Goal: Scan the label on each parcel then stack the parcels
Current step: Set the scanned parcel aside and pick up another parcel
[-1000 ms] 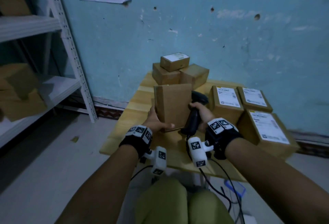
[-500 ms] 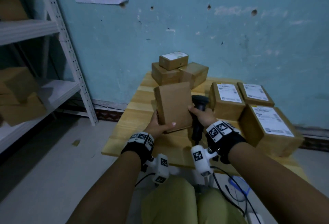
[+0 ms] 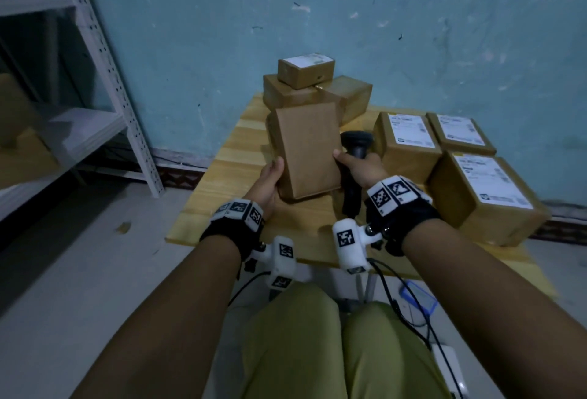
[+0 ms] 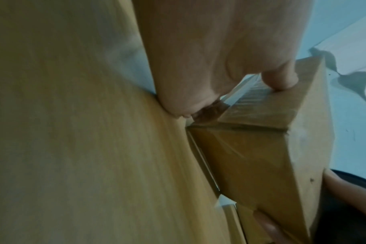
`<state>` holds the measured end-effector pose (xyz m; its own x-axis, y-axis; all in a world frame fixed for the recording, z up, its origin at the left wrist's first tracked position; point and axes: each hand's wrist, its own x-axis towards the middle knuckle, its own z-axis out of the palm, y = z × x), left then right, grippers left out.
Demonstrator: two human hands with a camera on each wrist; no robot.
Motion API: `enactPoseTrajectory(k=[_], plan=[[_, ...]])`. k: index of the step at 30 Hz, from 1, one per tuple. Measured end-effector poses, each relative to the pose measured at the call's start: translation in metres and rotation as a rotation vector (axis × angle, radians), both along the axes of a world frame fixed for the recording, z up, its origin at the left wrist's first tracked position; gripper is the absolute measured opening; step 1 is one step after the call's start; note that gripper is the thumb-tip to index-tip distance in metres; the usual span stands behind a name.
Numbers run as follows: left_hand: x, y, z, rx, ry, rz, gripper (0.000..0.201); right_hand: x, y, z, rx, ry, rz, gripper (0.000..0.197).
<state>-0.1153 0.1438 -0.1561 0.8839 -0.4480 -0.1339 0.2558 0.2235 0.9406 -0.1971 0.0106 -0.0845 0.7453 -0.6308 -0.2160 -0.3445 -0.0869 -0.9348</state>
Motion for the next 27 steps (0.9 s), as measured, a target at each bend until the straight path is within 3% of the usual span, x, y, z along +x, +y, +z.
enactPoseTrajectory(k=[3, 6, 8, 10, 12, 14, 21, 27], plan=[[0.008, -0.004, -0.013, 0.092, -0.02, 0.058, 0.071, 0.004, 0.002, -0.007, -0.038, -0.031, -0.04, 0.038], [0.007, -0.006, -0.014, 0.13, 0.008, 0.059, 0.125, 0.007, 0.003, -0.014, -0.149, -0.047, -0.009, 0.053], [0.012, -0.007, -0.016, 0.152, 0.008, 0.078, 0.141, 0.008, 0.004, -0.014, -0.176, -0.043, 0.025, 0.058], [0.011, -0.004, -0.013, 0.124, 0.007, 0.093, 0.122, 0.01, 0.002, -0.015, -0.189, -0.034, 0.032, 0.058], [0.006, -0.001, -0.006, 0.027, -0.005, 0.11, 0.073, 0.011, 0.0, -0.015, -0.176, -0.038, 0.026, 0.056], [0.008, 0.001, -0.009, -0.033, -0.027, 0.089, 0.048, 0.011, -0.001, -0.015, -0.146, -0.053, 0.027, 0.051], [0.005, 0.002, -0.007, -0.006, -0.172, -0.018, 0.046, 0.016, -0.008, -0.016, 0.0, -0.012, 0.024, 0.051], [0.004, 0.004, -0.001, -0.058, -0.057, -0.025, 0.042, 0.019, -0.011, -0.02, -0.047, 0.022, 0.051, 0.051]])
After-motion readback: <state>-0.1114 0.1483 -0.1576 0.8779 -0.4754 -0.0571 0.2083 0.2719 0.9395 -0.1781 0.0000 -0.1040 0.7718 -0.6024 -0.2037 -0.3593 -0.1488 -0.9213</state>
